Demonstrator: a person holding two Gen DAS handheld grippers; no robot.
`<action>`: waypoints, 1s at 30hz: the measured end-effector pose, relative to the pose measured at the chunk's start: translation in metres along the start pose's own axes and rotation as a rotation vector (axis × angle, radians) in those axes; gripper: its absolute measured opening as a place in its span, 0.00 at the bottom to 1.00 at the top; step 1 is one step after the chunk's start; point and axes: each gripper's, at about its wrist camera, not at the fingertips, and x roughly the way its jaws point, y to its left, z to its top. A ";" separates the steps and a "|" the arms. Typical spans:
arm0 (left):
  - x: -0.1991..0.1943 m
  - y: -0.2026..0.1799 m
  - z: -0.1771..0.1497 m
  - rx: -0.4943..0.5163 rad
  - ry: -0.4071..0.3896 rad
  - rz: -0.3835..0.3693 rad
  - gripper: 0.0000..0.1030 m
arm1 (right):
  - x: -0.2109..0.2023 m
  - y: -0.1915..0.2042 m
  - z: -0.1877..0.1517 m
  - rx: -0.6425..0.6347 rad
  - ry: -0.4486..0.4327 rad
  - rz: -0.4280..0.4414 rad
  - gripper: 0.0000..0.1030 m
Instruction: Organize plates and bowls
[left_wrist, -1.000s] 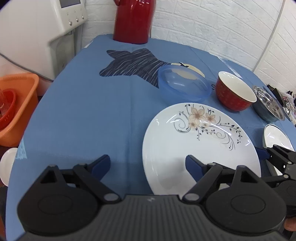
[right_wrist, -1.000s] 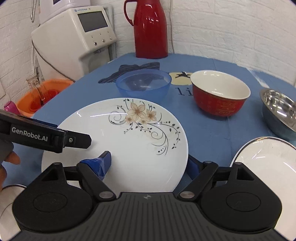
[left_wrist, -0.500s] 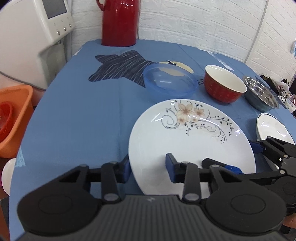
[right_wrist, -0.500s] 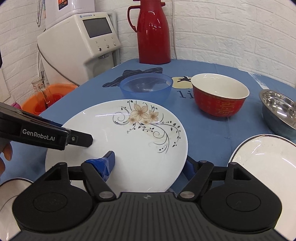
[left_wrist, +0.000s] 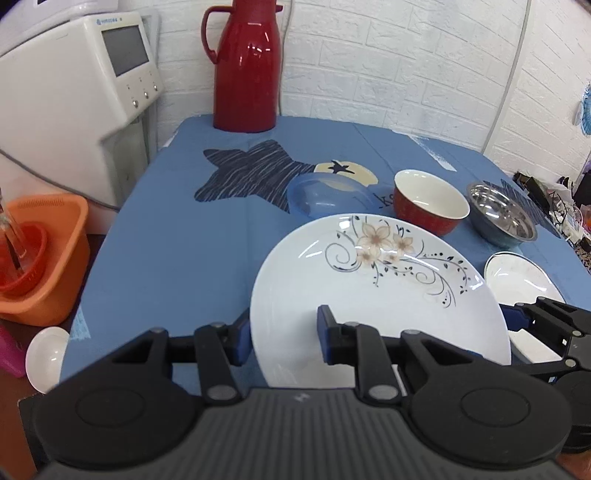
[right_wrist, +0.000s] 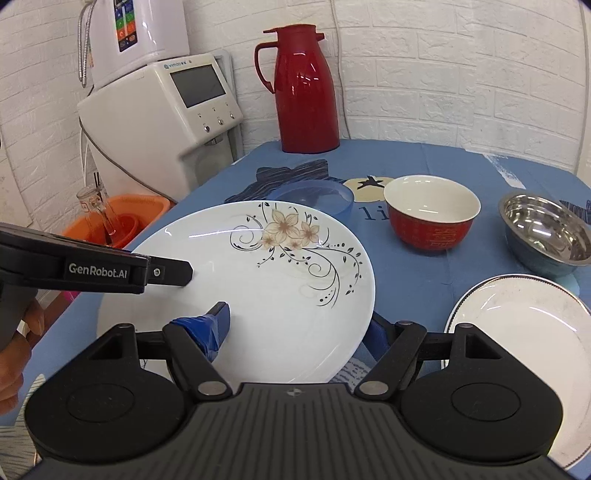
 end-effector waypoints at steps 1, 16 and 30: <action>-0.010 -0.004 -0.002 0.002 -0.008 0.001 0.19 | -0.007 0.003 -0.001 -0.004 -0.007 0.001 0.60; -0.093 -0.011 -0.107 -0.027 0.002 0.019 0.19 | -0.074 0.058 -0.074 0.028 0.016 0.055 0.62; -0.095 0.001 -0.156 -0.068 -0.069 0.005 0.36 | -0.075 0.076 -0.108 -0.005 -0.050 0.031 0.62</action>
